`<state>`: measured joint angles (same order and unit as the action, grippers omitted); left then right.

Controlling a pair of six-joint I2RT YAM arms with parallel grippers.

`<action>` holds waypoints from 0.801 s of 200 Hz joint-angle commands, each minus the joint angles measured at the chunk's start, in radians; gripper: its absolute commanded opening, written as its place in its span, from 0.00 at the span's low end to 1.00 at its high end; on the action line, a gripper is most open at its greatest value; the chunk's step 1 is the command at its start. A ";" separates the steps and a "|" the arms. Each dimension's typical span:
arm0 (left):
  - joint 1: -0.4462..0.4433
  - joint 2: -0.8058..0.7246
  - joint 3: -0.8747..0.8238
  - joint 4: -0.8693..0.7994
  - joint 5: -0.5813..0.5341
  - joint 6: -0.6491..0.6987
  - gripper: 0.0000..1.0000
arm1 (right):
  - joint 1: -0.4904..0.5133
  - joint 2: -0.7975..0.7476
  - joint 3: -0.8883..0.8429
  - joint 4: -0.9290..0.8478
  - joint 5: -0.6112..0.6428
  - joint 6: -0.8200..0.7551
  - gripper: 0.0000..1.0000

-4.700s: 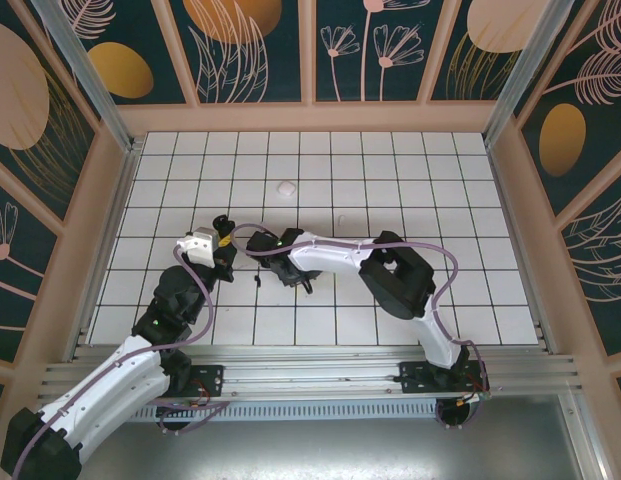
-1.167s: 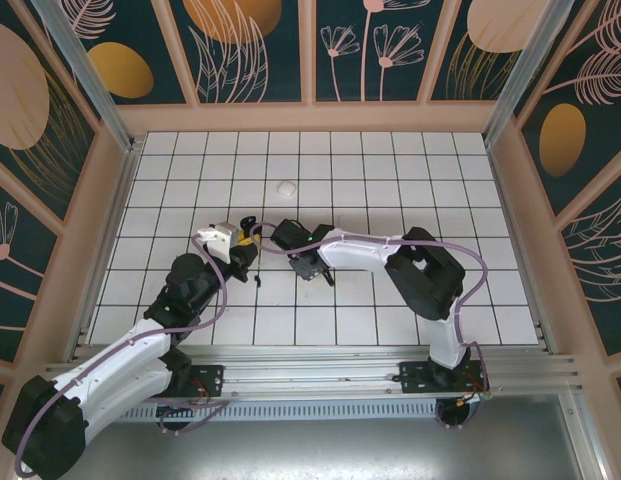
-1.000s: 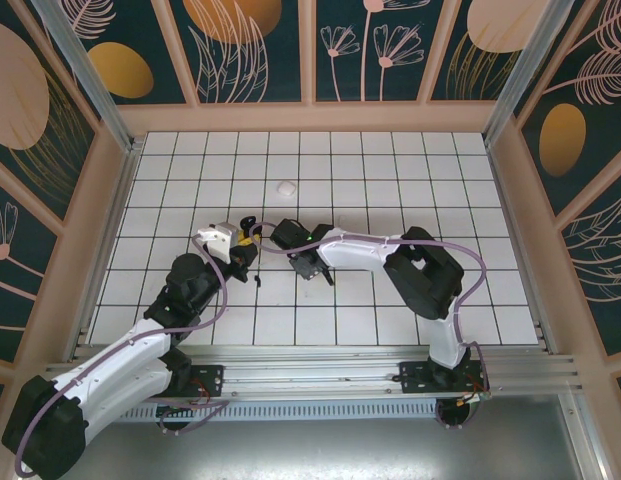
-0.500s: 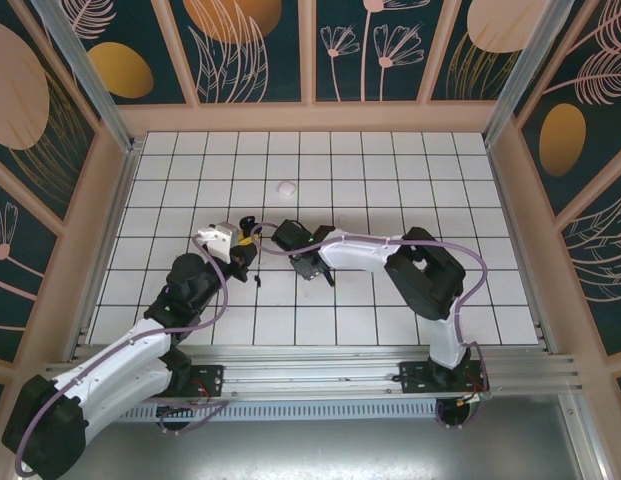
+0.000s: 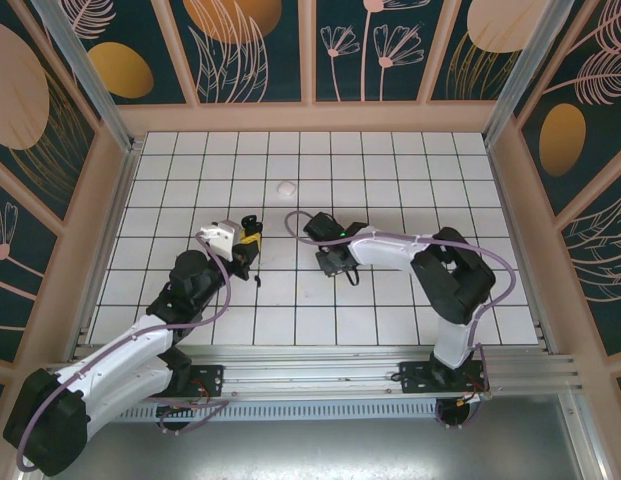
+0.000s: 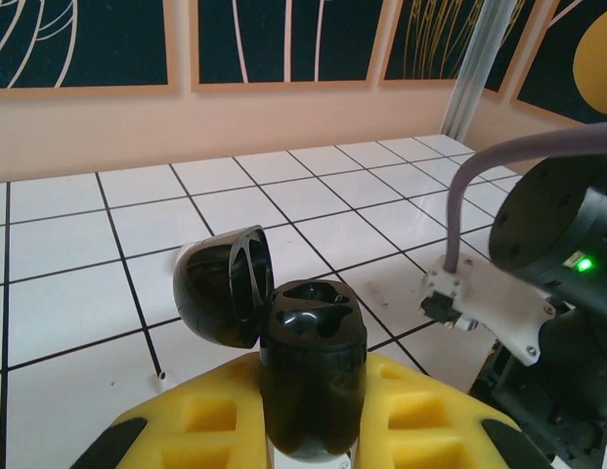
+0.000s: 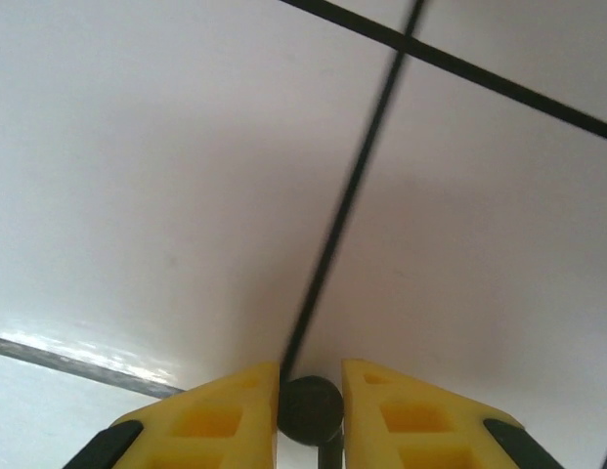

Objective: Insert the wireless bluetooth earbuds into the charging case

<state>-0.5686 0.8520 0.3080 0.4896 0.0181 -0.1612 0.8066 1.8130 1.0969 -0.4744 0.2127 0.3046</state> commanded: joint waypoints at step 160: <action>-0.002 0.106 0.052 0.095 0.148 -0.034 0.00 | -0.290 -0.463 -0.487 0.685 -0.557 0.539 0.19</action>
<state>-0.5686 0.9348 0.3237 0.5159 0.0860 -0.1699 0.5232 1.4025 0.6476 0.0364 -0.2413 0.7177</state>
